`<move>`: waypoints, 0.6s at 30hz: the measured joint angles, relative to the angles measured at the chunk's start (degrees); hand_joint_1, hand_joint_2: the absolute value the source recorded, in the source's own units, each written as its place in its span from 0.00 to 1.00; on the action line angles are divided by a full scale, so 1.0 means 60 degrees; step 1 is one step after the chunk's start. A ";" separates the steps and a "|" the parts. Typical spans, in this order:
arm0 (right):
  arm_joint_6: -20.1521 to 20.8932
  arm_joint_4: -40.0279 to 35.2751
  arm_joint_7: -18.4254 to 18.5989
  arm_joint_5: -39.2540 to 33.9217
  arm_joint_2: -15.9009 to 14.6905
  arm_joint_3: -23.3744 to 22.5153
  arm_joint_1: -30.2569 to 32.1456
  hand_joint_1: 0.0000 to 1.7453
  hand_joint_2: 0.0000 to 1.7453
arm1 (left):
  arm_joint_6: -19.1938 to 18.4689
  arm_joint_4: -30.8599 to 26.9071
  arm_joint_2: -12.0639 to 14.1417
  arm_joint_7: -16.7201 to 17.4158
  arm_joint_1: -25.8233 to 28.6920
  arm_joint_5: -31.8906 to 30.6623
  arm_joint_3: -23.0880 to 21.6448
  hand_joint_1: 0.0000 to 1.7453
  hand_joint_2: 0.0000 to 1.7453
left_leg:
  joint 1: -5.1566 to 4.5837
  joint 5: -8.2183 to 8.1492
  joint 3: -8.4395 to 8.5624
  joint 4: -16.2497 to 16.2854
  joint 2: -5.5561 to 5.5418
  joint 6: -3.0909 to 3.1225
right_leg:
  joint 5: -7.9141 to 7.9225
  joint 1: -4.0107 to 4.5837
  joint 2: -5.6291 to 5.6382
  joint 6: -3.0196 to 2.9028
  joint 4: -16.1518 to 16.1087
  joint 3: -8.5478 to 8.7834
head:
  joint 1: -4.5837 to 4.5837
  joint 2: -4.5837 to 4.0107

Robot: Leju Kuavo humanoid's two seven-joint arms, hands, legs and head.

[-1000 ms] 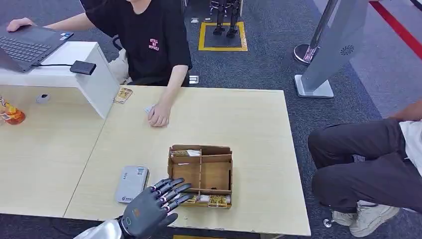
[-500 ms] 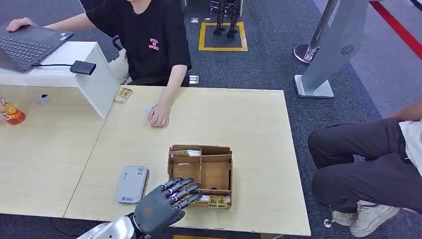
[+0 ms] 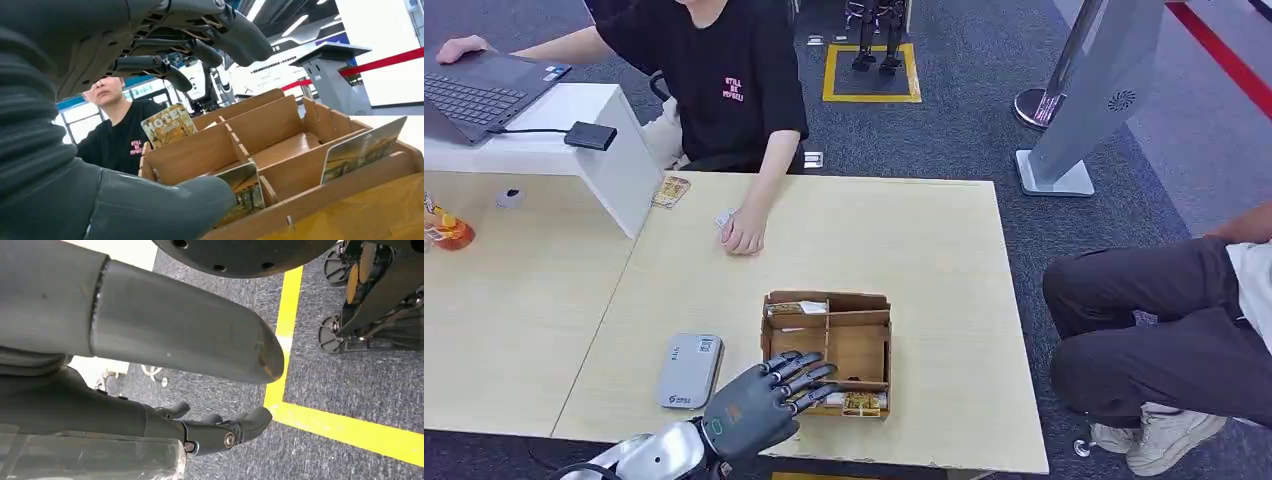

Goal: Pass the card to the sensor for recognition and then transmit it.

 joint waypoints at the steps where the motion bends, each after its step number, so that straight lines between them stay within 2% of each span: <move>1: 0.0000 -0.0004 0.0000 -0.0004 0.0000 0.0000 -0.0001 0.00 0.00 | 0.0000 0.0029 -0.0015 0.0048 0.0000 -0.0004 -0.0004 0.19 1.00 | 0.0000 0.0000 0.0000 0.0000 0.0000 0.0000 | 0.0000 0.0000 0.0000 0.0000 0.0000 0.0000 | 0.0000 0.0000; 2: 0.0000 -0.0011 0.0000 -0.0011 0.0000 0.0000 -0.0002 0.00 0.00 | 0.0000 0.0054 -0.0025 0.0073 -0.0004 -0.0037 -0.0018 0.21 1.00 | 0.0000 0.0000 0.0000 0.0000 0.0000 0.0000 | 0.0000 0.0000 0.0000 0.0000 0.0000 0.0000 | 0.0000 0.0000; 5: 0.0000 -0.0033 0.0003 -0.0029 0.0000 -0.0011 0.0000 0.00 0.00 | 0.0004 0.0120 -0.0040 0.0244 -0.0003 -0.0146 -0.0065 0.19 1.00 | 0.0000 0.0000 0.0000 0.0000 0.0000 0.0000 | 0.0000 0.0000 0.0000 0.0000 0.0000 0.0000 | 0.0000 0.0000; 12: 0.0018 -0.0058 0.0000 -0.0029 0.0000 -0.0044 0.0001 0.00 0.00 | -0.0102 0.0189 -0.0025 0.0273 -0.0004 -0.0153 -0.0076 0.17 1.00 | 0.0000 0.0000 0.0000 0.0000 0.0000 0.0000 | 0.0000 0.0000 0.0000 0.0000 0.0000 0.0000 | 0.0000 0.0000; 18: 0.0022 -0.0073 0.0000 -0.0029 0.0000 -0.0055 0.0000 0.00 0.00 | -0.0247 0.0193 -0.0007 0.0299 -0.0024 -0.0171 -0.0080 0.19 1.00 | 0.0000 0.0000 0.0000 0.0000 0.0000 0.0000 | 0.0000 0.0000 0.0000 0.0000 0.0000 0.0000 | 0.0000 0.0000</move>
